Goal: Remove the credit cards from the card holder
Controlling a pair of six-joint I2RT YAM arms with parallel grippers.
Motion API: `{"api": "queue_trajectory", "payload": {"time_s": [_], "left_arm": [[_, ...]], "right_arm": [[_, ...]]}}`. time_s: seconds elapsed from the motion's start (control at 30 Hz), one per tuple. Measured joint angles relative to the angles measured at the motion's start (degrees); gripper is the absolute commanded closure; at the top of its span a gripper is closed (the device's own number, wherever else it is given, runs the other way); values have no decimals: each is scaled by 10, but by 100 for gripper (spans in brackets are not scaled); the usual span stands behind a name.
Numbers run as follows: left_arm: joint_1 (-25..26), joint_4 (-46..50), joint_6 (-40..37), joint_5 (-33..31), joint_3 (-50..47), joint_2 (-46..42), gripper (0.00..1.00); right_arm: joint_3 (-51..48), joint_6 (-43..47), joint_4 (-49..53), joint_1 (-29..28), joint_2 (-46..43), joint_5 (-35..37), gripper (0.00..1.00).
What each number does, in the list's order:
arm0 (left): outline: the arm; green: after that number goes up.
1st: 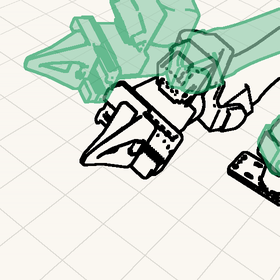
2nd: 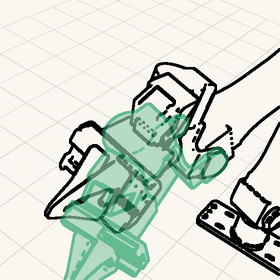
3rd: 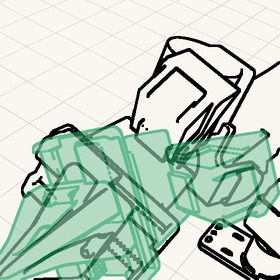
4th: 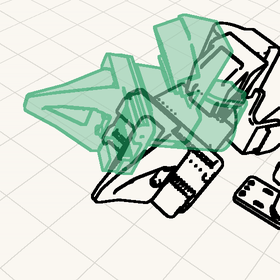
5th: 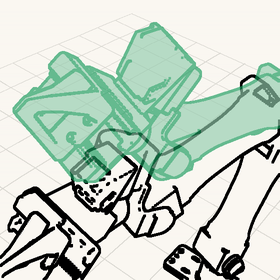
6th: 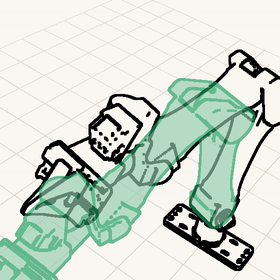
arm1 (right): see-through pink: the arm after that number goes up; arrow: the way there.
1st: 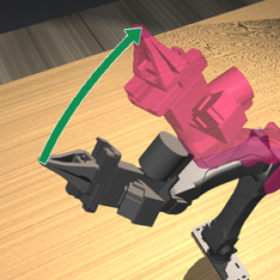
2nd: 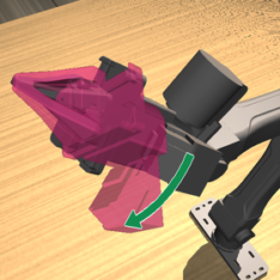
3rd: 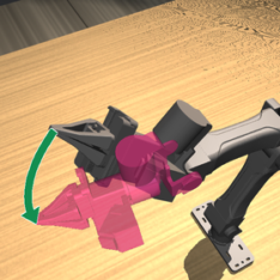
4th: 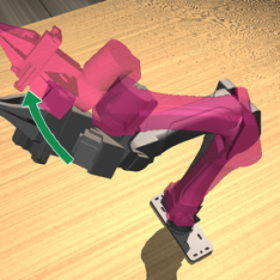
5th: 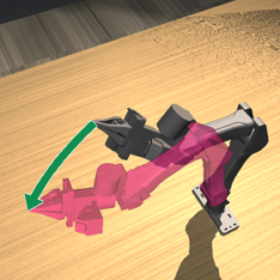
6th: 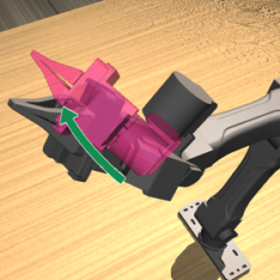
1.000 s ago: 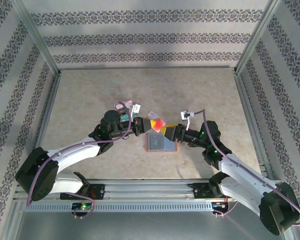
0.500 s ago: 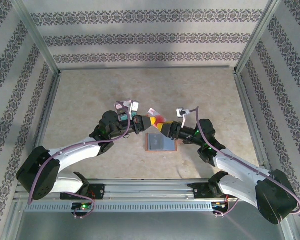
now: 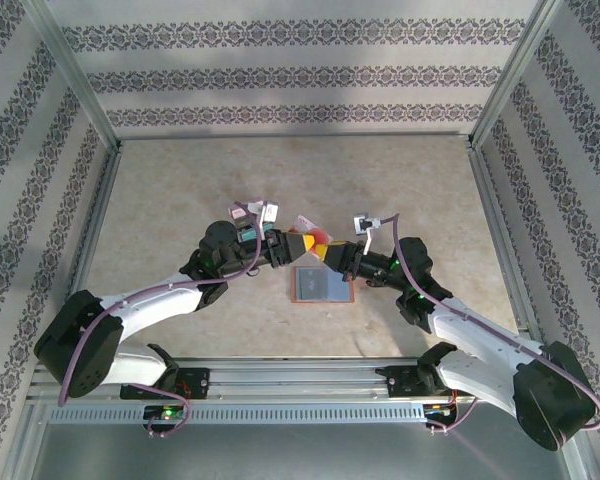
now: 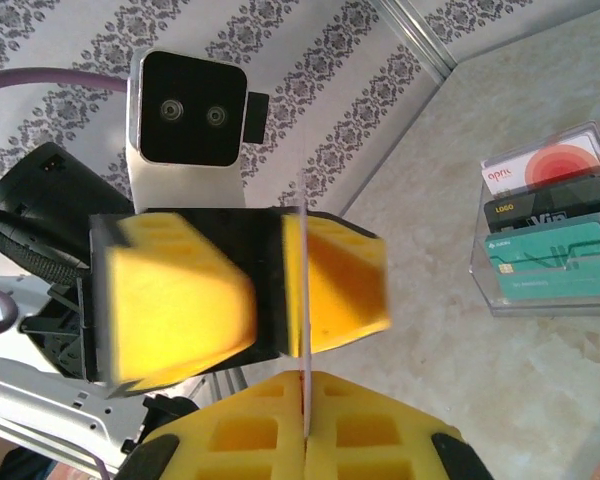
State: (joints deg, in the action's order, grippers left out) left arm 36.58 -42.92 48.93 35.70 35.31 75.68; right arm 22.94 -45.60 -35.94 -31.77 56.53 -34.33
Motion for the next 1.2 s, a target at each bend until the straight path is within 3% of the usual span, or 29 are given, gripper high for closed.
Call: {"api": "queue_trajectory", "payload": {"time_s": [0.2,0.43,0.7,0.9,1.2], "left_arm": [[-15,167,-88,-3,49,-56,0],[-18,447,-283,-41,214,-101,1],[-18,682,-478,-54,344,-43,3],[-18,789,-583,-52,403,3,10],[-18,901,-705,17,475,57,19]], "right_arm": [[15,30,70,2,-18,-2,100],[45,80,177,1,-28,-15,99],[70,116,236,-7,-25,-48,99],[82,135,255,-15,-14,-75,98],[84,148,268,-25,-11,-98,98]]}}
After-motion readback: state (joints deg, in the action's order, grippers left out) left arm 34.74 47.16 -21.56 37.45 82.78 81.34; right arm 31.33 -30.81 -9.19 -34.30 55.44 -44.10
